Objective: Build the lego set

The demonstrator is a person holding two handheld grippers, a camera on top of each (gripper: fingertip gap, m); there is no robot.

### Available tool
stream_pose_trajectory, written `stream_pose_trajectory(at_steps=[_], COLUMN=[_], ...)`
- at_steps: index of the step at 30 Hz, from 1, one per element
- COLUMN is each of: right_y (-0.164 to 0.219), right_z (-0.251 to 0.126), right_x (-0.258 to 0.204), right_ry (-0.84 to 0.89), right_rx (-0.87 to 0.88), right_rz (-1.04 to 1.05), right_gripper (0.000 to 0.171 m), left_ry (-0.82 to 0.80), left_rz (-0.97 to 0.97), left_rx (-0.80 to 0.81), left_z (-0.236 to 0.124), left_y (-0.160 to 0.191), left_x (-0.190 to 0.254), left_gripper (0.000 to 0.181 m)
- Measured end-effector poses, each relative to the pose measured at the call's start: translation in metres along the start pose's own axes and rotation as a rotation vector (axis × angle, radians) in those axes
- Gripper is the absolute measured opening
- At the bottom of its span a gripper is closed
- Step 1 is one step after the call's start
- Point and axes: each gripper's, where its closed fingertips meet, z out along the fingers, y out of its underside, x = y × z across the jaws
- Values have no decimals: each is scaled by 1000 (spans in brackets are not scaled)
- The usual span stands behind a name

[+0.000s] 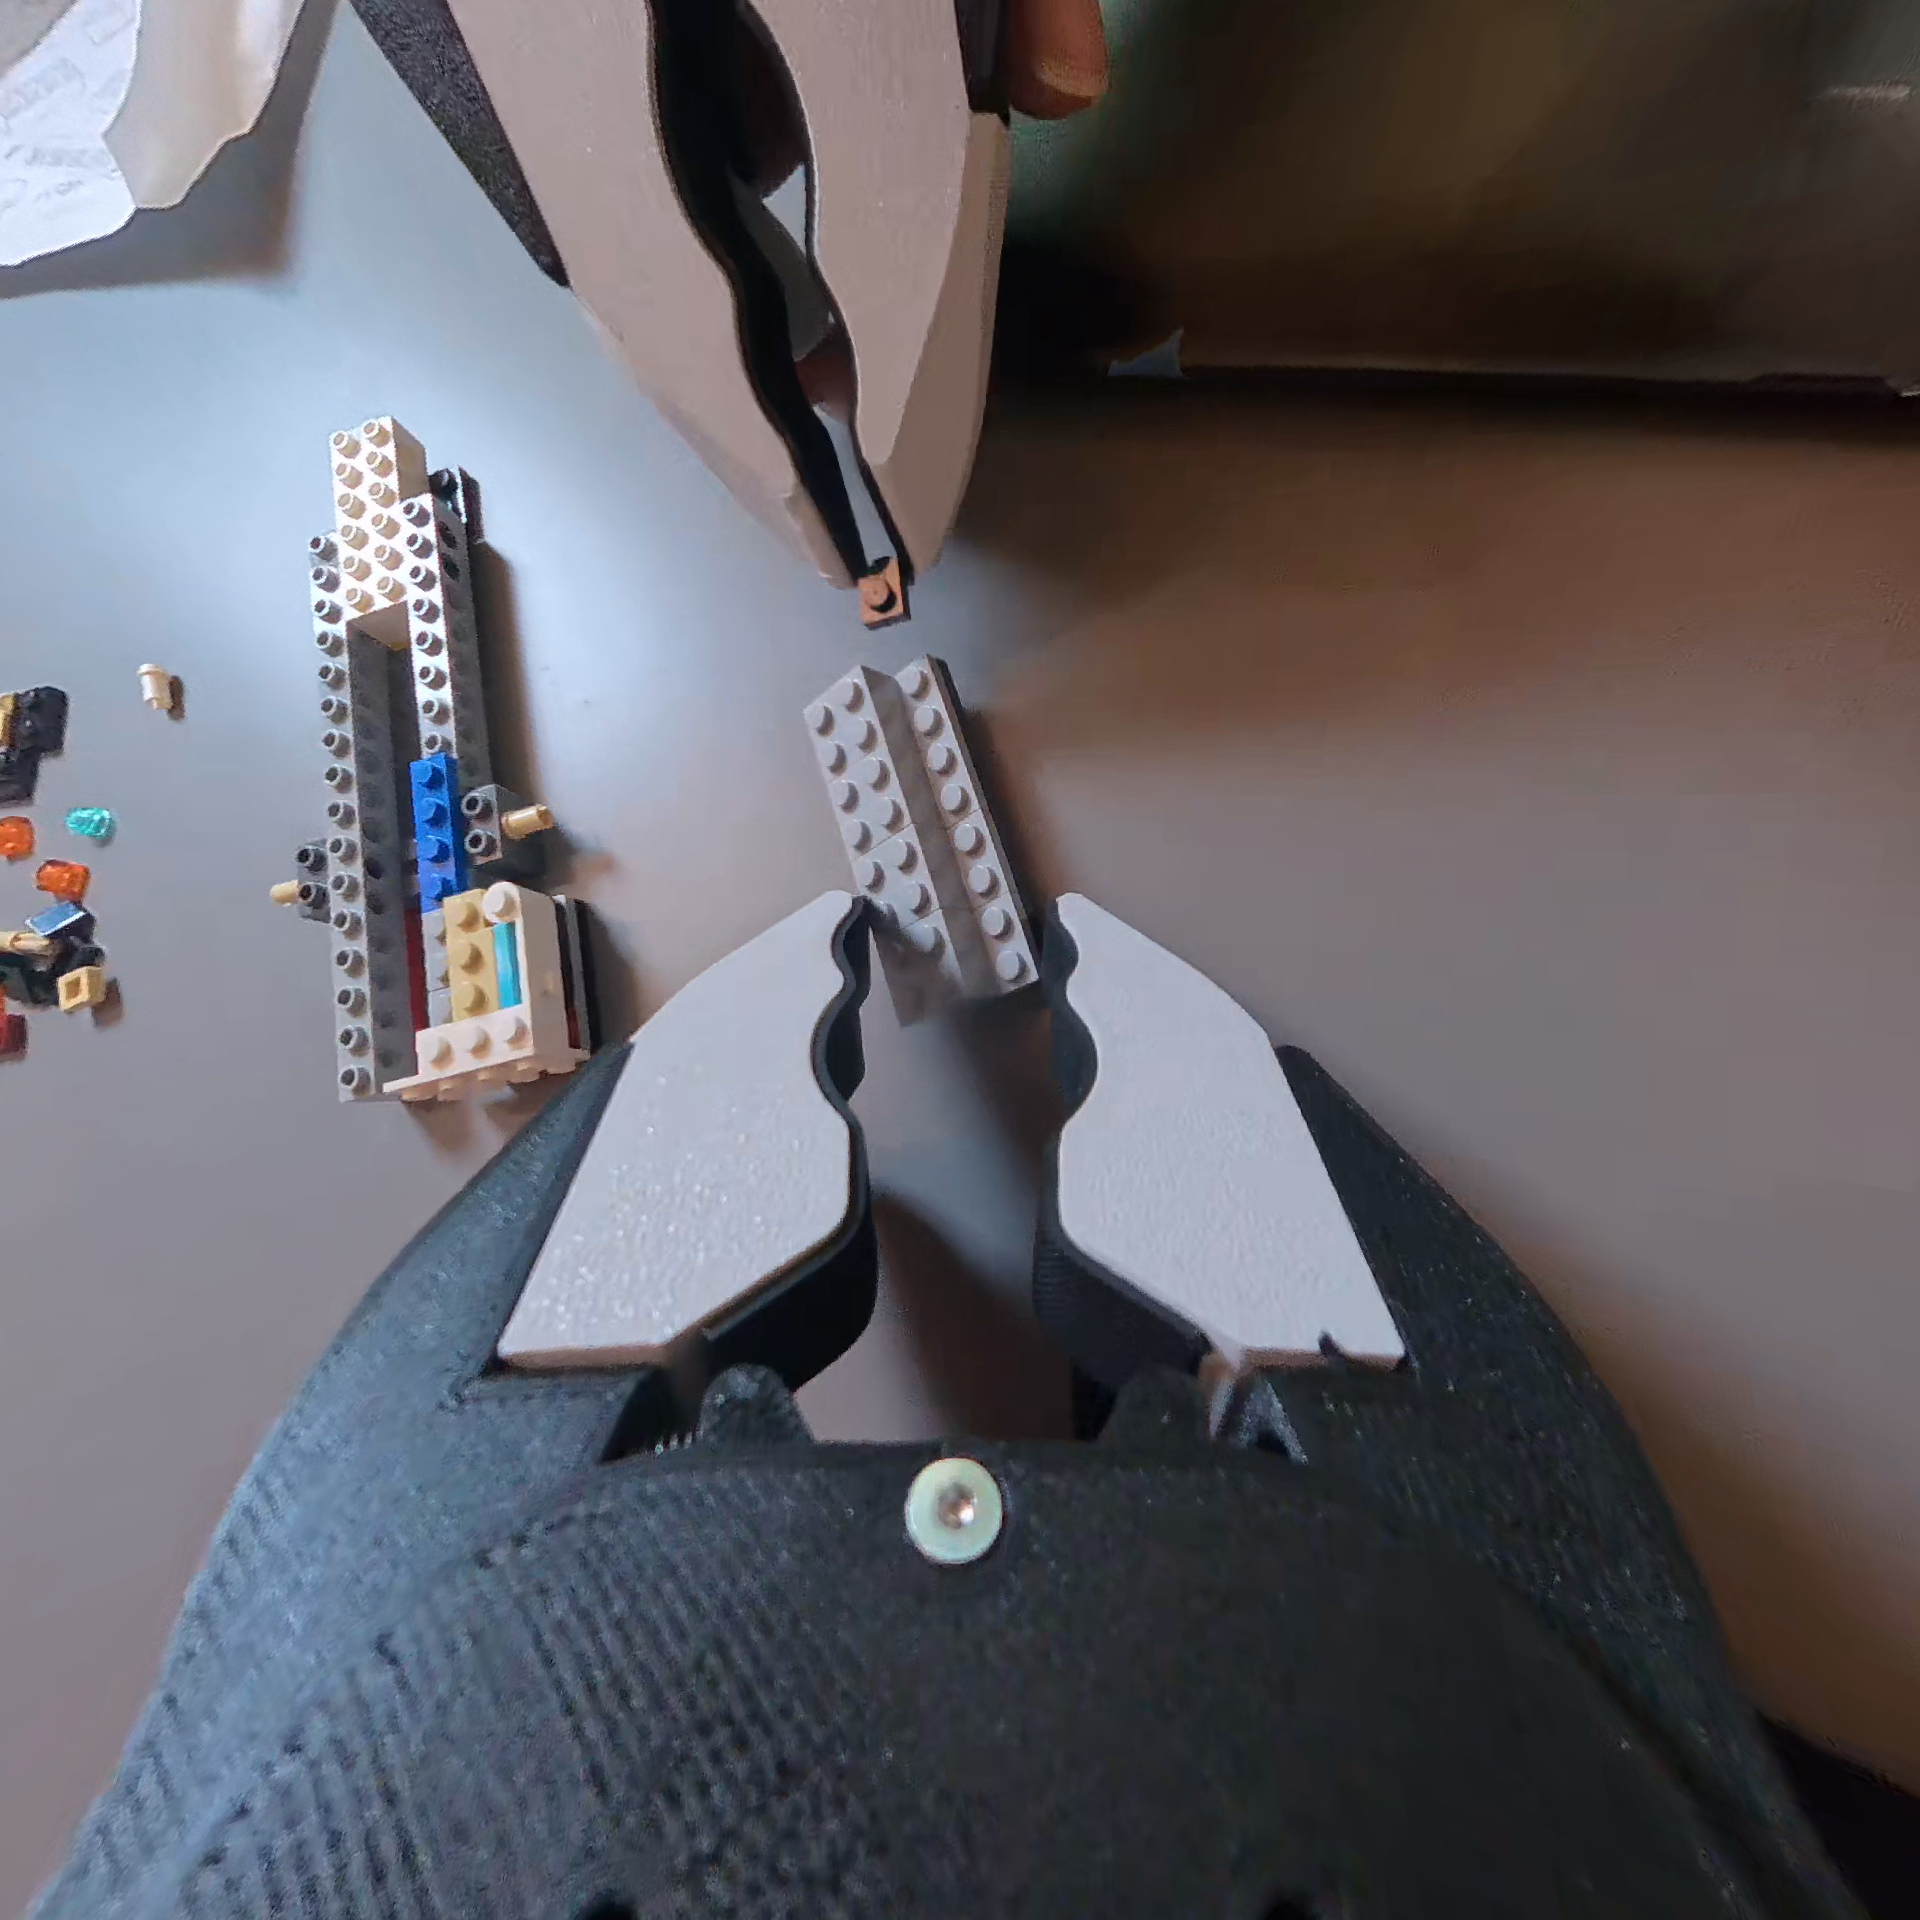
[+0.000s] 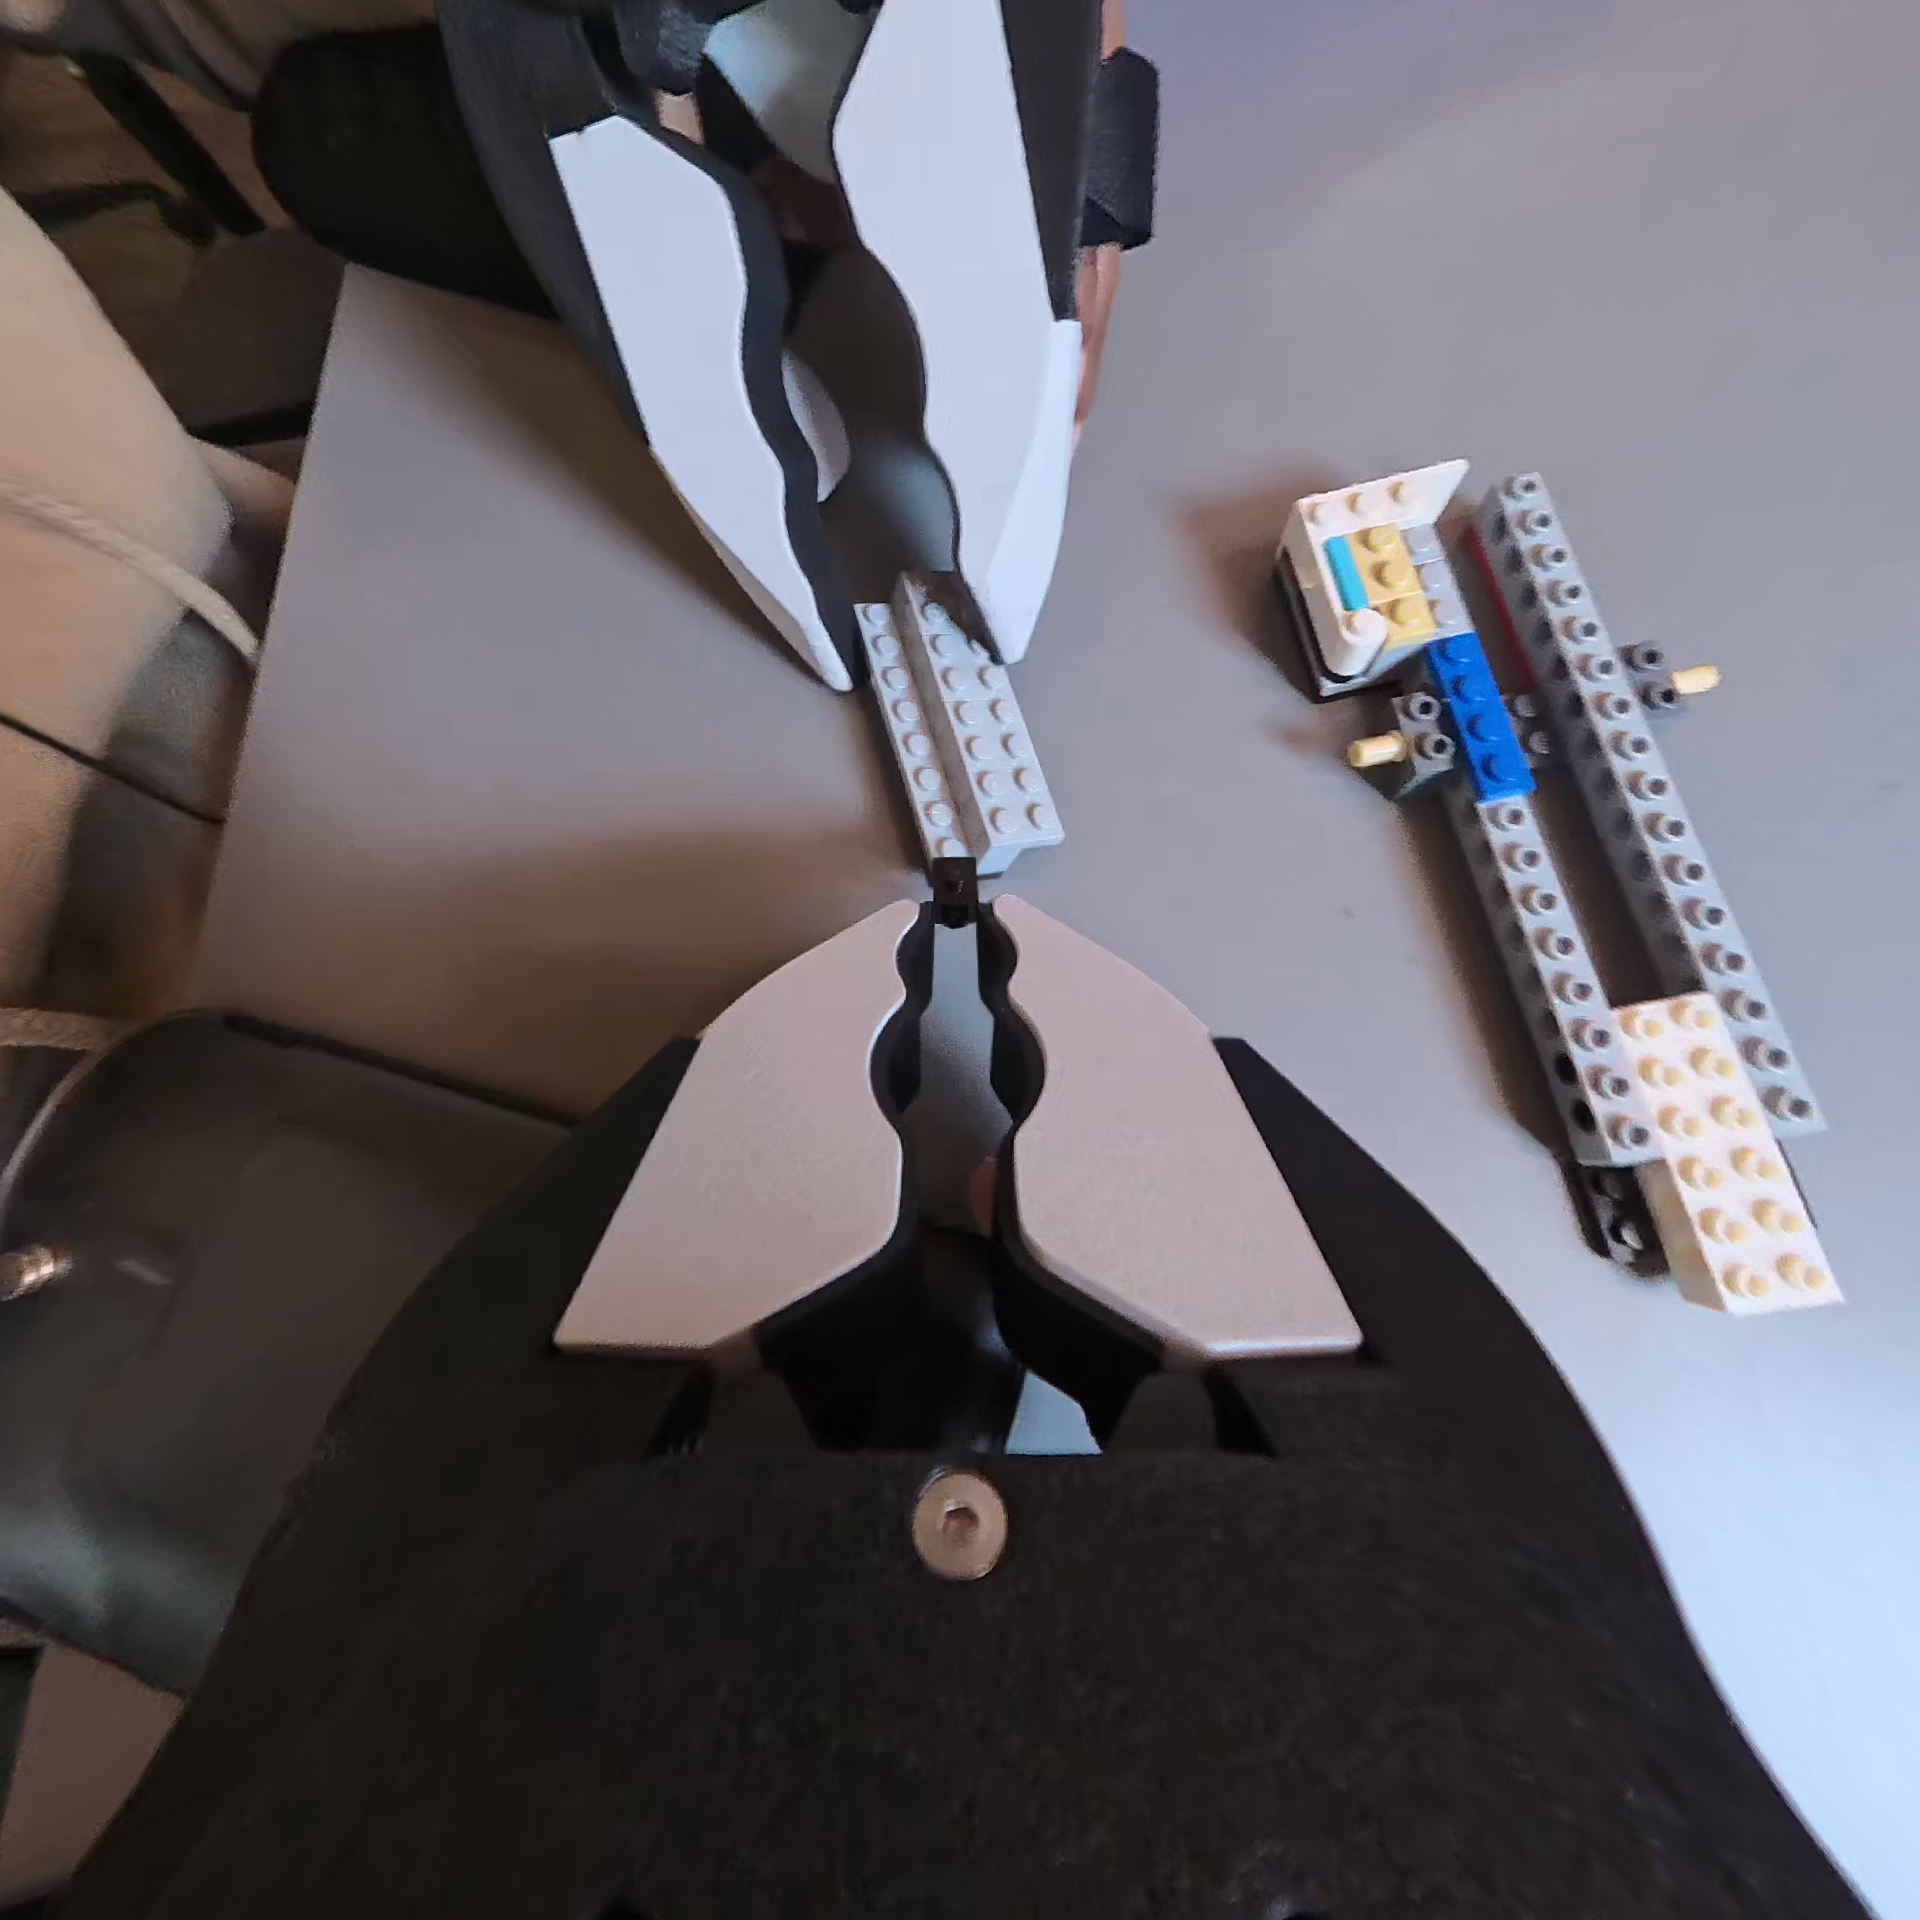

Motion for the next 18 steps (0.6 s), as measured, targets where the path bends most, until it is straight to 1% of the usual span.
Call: stream_pose_trajectory(at_steps=[5,7,10,18], right_y=[0,-1,-6,-5], right_z=[7,9,10,17], right_x=[-6,-3,-3,-2], right_ry=[-86,-89,-113,-130], right_rx=[-89,-108,-100,-130], right_rz=[32,56,82,107], right_gripper=[8,8,8,8], left_ry=[38,50,66,92], left_rz=[-33,-43,-56,-83], left_rx=[25,30,39,58], left_z=[-2,-3,-4,-4], left_y=[2,3,4,4], left_x=[-1,-1,0,2], left_gripper=[32,32,32,32])
